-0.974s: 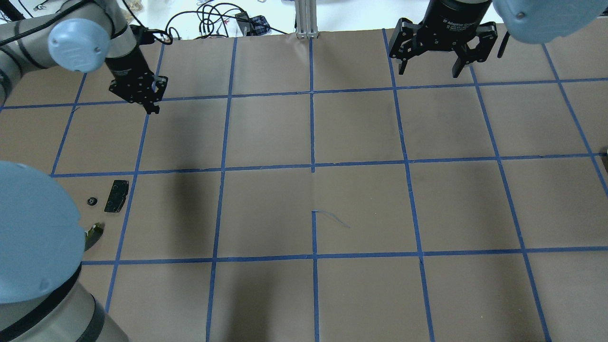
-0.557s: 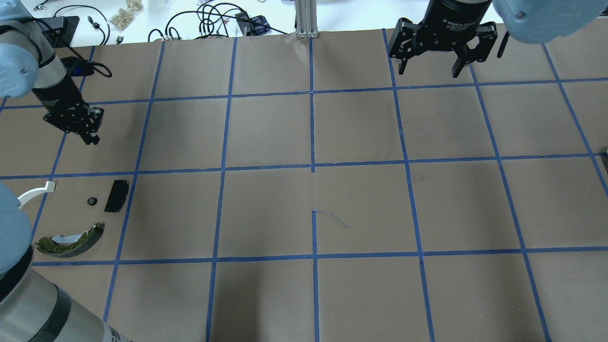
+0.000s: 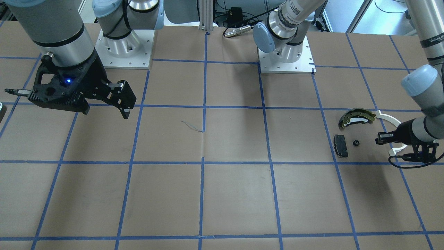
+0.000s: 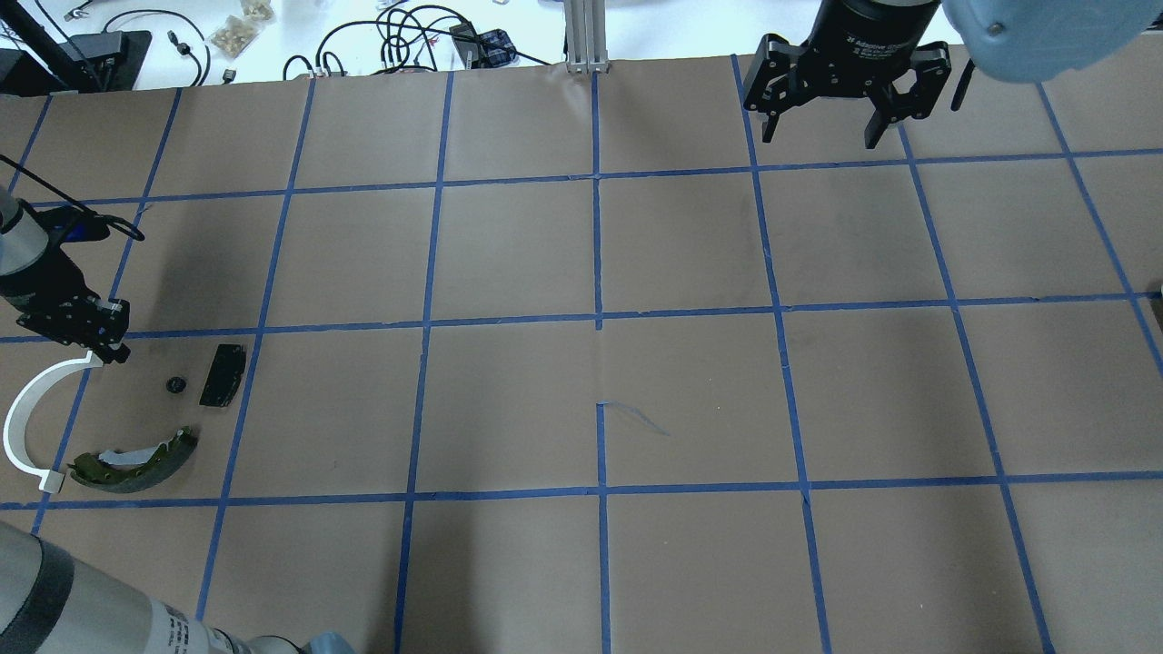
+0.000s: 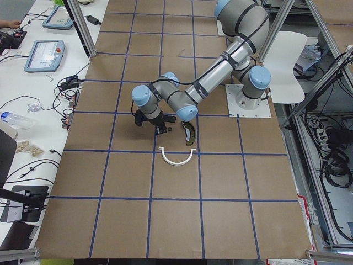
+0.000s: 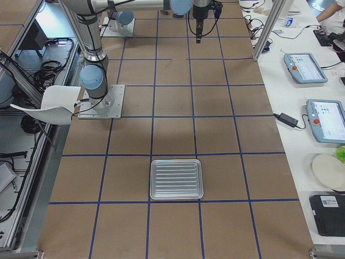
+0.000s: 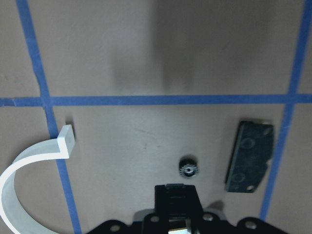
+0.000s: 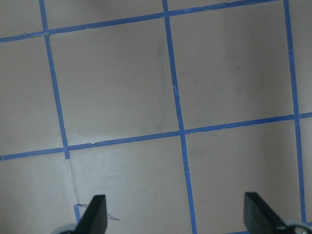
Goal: Place bearing gear from tray to pile
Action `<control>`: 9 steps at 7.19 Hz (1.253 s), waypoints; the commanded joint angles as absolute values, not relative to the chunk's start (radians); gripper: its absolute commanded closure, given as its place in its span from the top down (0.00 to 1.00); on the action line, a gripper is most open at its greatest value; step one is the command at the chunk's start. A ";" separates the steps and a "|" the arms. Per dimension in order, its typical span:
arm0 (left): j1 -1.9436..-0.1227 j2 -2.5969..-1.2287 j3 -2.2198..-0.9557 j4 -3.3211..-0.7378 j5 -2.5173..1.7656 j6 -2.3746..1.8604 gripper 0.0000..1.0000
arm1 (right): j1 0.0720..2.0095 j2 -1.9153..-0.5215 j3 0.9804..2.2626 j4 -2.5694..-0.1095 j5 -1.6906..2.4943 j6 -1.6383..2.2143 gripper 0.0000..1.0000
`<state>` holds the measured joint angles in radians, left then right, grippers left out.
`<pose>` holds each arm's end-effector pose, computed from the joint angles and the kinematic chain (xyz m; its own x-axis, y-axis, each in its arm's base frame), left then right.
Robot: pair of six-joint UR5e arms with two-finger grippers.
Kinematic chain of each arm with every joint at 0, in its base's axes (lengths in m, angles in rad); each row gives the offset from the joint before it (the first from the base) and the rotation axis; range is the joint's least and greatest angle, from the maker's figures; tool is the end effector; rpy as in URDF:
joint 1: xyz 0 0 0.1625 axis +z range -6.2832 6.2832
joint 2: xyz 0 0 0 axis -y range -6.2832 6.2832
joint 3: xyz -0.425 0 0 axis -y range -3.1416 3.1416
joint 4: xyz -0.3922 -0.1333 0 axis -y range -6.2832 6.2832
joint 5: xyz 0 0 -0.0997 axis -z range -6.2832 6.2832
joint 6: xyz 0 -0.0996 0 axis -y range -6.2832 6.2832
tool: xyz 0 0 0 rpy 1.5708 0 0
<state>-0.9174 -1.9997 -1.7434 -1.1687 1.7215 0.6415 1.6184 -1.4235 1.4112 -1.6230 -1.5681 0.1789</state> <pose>0.2576 -0.5311 0.2108 -1.0000 0.0031 0.0006 0.0032 0.9691 0.2468 0.1601 -0.5535 0.4948 -0.9914 0.1304 -0.0141 0.1310 0.9894 -0.0630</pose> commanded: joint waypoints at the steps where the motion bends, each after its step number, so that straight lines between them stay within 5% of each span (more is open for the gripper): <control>1: -0.908 -1.990 -1.848 -1.063 1.710 0.664 0.00 | 1.618 -1.425 1.411 -1.621 -1.571 0.178 1.00; 5: -0.910 -1.962 -1.897 -1.068 1.697 0.664 0.00 | 1.617 -1.425 1.411 -1.617 -1.575 0.176 1.00; 9: -0.903 -1.982 -1.881 -1.035 1.689 0.664 0.10 | 1.618 -1.424 1.413 -1.609 -1.572 0.176 1.00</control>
<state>-0.9030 -1.9737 -1.8839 -1.0457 1.6951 0.6662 1.6183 -1.4248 1.4125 -1.6093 -1.5764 0.1755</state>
